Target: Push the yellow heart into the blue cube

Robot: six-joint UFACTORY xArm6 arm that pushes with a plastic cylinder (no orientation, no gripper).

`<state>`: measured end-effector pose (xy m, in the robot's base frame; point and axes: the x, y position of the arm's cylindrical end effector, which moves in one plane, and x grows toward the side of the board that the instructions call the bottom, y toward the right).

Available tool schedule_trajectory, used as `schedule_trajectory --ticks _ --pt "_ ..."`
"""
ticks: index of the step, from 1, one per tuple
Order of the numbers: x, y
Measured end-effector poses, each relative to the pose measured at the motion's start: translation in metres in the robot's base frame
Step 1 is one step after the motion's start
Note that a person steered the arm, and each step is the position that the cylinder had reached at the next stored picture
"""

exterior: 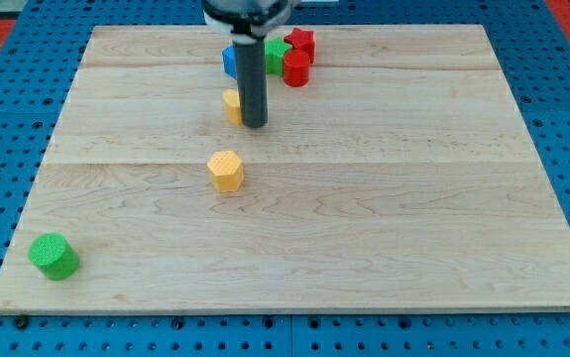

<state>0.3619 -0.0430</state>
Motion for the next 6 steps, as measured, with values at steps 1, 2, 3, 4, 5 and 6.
schedule_trajectory --ticks 1,2,3,4,5,6 --pt "-0.024 -0.005" --pt "0.007 -0.008" --pt "0.011 -0.047" --pt "-0.015 -0.033" --pt "-0.036 -0.023" --pt "0.008 0.019"
